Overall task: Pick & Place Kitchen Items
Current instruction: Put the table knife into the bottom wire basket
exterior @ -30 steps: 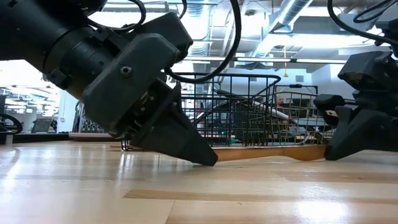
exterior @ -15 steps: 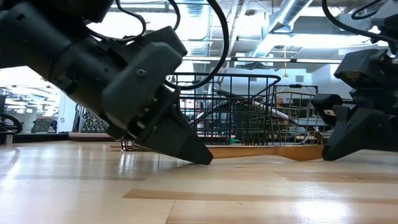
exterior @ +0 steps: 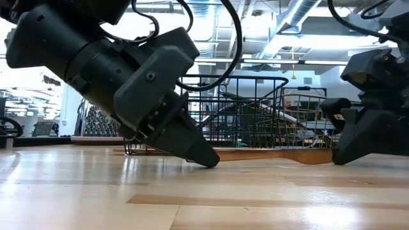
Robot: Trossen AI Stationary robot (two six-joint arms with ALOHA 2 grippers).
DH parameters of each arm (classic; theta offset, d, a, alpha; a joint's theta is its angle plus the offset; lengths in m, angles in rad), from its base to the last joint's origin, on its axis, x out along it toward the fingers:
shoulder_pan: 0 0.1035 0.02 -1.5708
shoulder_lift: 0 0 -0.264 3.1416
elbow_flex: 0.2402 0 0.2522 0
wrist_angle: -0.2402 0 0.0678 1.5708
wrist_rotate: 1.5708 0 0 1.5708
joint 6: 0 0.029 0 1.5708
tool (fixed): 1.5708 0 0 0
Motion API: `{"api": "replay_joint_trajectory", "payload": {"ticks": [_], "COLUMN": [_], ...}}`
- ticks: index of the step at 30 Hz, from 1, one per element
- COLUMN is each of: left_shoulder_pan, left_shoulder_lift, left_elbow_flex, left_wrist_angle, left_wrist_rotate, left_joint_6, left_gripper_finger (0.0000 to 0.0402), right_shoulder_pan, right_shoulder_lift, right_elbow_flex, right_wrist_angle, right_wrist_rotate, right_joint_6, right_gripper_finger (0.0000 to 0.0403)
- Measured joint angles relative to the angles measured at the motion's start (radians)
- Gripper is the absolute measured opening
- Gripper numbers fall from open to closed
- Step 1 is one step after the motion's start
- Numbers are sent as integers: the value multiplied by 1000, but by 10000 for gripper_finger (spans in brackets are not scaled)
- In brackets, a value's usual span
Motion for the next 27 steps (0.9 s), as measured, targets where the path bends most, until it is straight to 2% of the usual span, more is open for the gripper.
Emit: {"api": "replay_joint_trajectory", "payload": {"ticks": [6,16,27], "left_shoulder_pan": [-14,-17,-29], "left_shoulder_lift": [-26,-91,-189], "left_elbow_flex": [-1,-1,-1], "left_wrist_angle": [-13,-38,-49], "left_wrist_rotate": [28,15,5], "left_joint_6": [-9,1,42], "left_gripper_finger": [1,1,1], "right_shoulder_pan": [3,11,12], "right_shoulder_lift": [-116,-359,-707], "right_elbow_flex": [23,82,249], "right_wrist_angle": [-26,-92,-357], "right_wrist_rotate": [-9,4,16], "right_joint_6": [-19,-34,-30], "right_gripper_finger": [54,80,86]}}
